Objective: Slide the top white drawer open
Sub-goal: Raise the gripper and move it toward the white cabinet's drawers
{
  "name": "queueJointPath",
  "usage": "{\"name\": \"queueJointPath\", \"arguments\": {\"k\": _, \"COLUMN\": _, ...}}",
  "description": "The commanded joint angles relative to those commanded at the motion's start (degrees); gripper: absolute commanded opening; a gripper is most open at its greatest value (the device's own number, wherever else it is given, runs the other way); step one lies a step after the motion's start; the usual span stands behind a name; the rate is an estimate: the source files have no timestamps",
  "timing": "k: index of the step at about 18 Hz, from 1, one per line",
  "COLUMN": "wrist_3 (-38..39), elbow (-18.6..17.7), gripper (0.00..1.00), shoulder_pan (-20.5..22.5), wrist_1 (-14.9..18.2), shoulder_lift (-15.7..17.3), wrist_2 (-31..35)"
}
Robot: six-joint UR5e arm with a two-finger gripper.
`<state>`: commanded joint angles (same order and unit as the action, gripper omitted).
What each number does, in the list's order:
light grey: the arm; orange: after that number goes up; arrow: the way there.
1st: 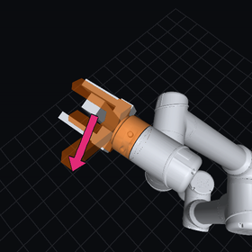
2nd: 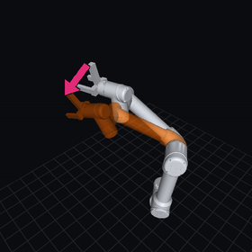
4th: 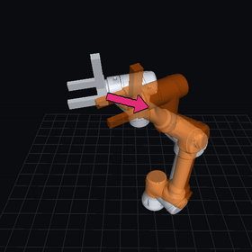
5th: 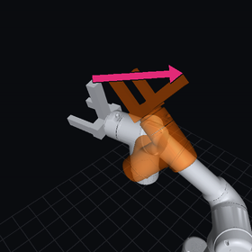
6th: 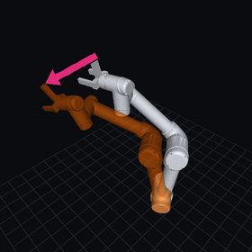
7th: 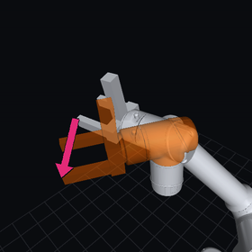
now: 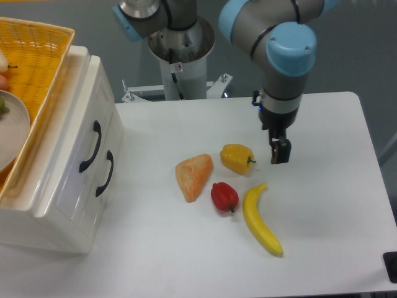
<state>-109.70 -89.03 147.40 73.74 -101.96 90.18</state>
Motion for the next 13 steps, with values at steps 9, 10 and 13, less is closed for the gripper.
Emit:
{"name": "queueJointPath", "arguments": {"k": 9, "wrist_3": 3.7, "elbow": -0.87, "gripper": 1.0, "shoulder_pan": -2.55, "wrist_1": 2.01, "shoulder_lift": 0.88, "wrist_2": 1.06}}
{"name": "queueJointPath", "arguments": {"k": 10, "wrist_3": 4.14, "elbow": -2.01, "gripper": 1.0, "shoulder_pan": -2.64, "wrist_1": 2.28, "shoulder_lift": 1.58, "wrist_2": 1.14}}
{"name": "queueJointPath", "arguments": {"k": 13, "wrist_3": 8.26, "elbow": -3.78, "gripper": 1.0, "shoulder_pan": -2.73, "wrist_1": 2.63, "shoulder_lift": 3.25, "wrist_2": 0.79}}
